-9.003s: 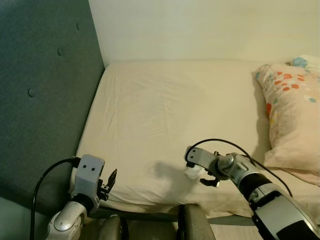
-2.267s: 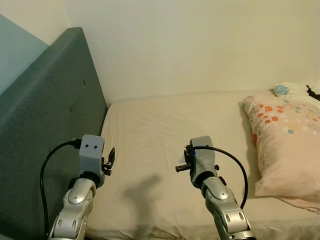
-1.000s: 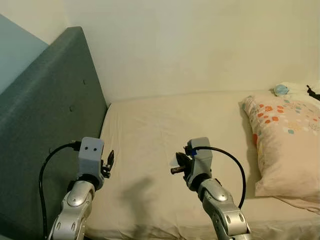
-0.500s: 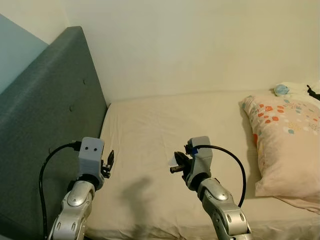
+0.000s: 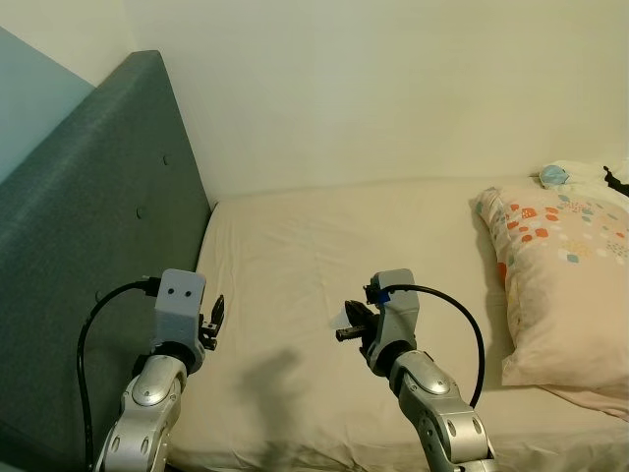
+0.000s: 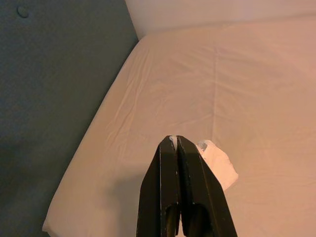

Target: Clean up the room

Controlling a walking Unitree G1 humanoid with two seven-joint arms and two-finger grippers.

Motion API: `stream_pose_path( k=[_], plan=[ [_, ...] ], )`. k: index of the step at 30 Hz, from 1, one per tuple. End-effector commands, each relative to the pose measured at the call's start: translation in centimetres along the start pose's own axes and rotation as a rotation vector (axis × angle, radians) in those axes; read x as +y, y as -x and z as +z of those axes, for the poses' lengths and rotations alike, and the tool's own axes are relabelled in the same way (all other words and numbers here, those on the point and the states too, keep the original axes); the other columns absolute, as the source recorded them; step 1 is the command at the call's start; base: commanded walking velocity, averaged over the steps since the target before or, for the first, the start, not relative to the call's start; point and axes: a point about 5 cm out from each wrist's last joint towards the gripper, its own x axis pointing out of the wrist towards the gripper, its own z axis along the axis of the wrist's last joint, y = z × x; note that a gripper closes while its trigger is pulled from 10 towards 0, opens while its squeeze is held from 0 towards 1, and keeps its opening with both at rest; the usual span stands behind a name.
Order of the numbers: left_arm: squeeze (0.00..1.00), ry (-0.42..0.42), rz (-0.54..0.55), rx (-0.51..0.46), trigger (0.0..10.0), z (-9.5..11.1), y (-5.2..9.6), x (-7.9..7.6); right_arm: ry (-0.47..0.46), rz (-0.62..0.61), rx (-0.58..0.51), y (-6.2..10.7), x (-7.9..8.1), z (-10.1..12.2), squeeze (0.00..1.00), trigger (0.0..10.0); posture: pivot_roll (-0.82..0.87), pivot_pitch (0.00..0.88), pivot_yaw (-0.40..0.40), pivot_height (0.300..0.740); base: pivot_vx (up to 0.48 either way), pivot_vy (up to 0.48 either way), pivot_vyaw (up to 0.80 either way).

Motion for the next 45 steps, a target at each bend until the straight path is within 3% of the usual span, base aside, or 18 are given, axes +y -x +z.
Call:
stream_pose_path(
  k=[1, 22, 25, 28, 45],
  plan=[
    [0.00, -0.013, -0.001, 0.008, 10.0, -0.2, 0.0, 0.2, -0.011, 0.012, 0.015, -0.1, 0.2, -0.1, 0.00, 10.0, -0.08, 0.097, 0.031, 0.740, 0.000, 0.000, 0.00],
    [0.00, -0.015, -0.002, 0.013, 10.0, -0.4, 0.0, 0.2, 0.018, -0.005, 0.008, -0.3, -0.1, 0.4, 0.00, 10.0, -0.08, 0.098, 0.036, 0.740, 0.000, 0.000, 0.00],
    [0.00, -0.015, 0.002, 0.012, 10.0, -0.4, 0.0, 0.2, 0.059, -0.019, 0.026, -0.4, -0.1, 0.4, 0.00, 10.0, -0.08, 0.098, 0.036, 0.740, 0.000, 0.000, 0.00],
    [0.00, -0.012, 0.011, 0.012, 10.0, -0.3, -0.1, 0.3, 0.158, -0.033, 0.039, -0.5, -0.2, 0.4, 0.00, 10.0, -0.08, 0.097, 0.034, 0.740, 0.000, 0.000, 0.00],
    [0.00, -0.011, 0.020, 0.021, 10.0, -0.5, -0.1, 0.7, 0.194, -0.053, -0.029, -0.8, -0.1, 1.5, 0.00, 10.0, -0.08, 0.085, 0.029, 0.740, 0.000, 0.000, 0.00]
  ],
)
